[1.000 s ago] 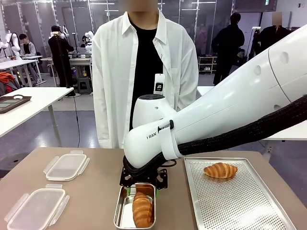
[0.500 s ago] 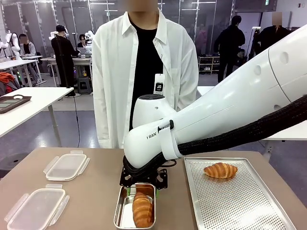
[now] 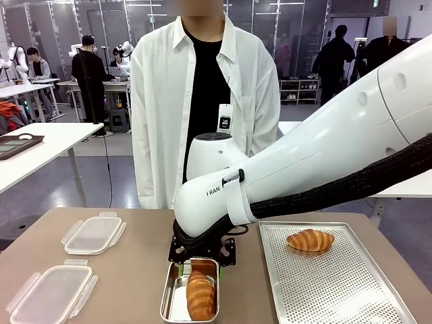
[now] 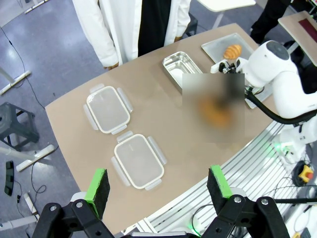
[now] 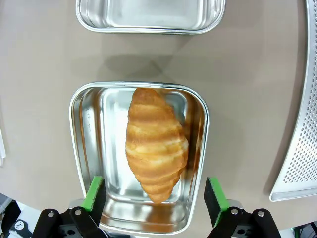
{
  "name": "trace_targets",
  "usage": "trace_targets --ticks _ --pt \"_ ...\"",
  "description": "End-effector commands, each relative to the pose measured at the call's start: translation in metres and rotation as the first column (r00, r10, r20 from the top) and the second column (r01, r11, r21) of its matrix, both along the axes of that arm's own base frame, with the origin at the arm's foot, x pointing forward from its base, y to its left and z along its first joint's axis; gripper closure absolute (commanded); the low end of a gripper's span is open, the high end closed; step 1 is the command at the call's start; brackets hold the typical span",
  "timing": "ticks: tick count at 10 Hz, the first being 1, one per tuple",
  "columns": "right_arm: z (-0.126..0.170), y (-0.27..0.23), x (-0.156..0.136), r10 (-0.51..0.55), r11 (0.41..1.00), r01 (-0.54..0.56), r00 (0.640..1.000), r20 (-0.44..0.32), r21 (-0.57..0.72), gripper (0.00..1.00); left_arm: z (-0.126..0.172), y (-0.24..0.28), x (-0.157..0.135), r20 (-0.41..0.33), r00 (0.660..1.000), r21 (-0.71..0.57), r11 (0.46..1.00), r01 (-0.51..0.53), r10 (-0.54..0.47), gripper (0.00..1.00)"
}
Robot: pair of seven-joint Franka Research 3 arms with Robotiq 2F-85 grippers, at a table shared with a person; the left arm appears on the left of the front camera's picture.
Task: Place the bread into the airtight container.
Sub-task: Pick up a Butter Roll and place it into an empty Airtight Container.
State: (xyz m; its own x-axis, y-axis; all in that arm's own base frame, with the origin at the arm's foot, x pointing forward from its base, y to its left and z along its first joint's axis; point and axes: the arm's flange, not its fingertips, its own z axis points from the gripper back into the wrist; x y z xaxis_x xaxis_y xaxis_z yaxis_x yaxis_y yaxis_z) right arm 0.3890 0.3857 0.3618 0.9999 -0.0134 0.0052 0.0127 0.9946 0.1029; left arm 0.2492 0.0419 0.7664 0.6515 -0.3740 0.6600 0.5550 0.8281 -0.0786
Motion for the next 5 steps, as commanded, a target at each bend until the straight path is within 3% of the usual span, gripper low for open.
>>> trace_targets --ticks 1,2,5 --pt "0.000 0.000 0.000 0.000 1.000 0.000 1.000 0.000 0.000 0.00 0.001 0.000 0.000 0.007 1.000 0.007 1.000 0.015 -0.015 0.00" --pt "0.023 -0.016 -0.003 0.051 0.999 -0.051 0.997 0.063 0.008 0.00 0.001 0.000 0.000 0.007 1.000 0.007 1.000 0.015 -0.015 0.00" --pt "0.078 -0.099 -0.005 0.248 0.968 -0.241 0.961 0.126 -0.064 0.00 0.001 0.000 0.000 0.007 1.000 0.007 1.000 0.015 -0.015 0.00"
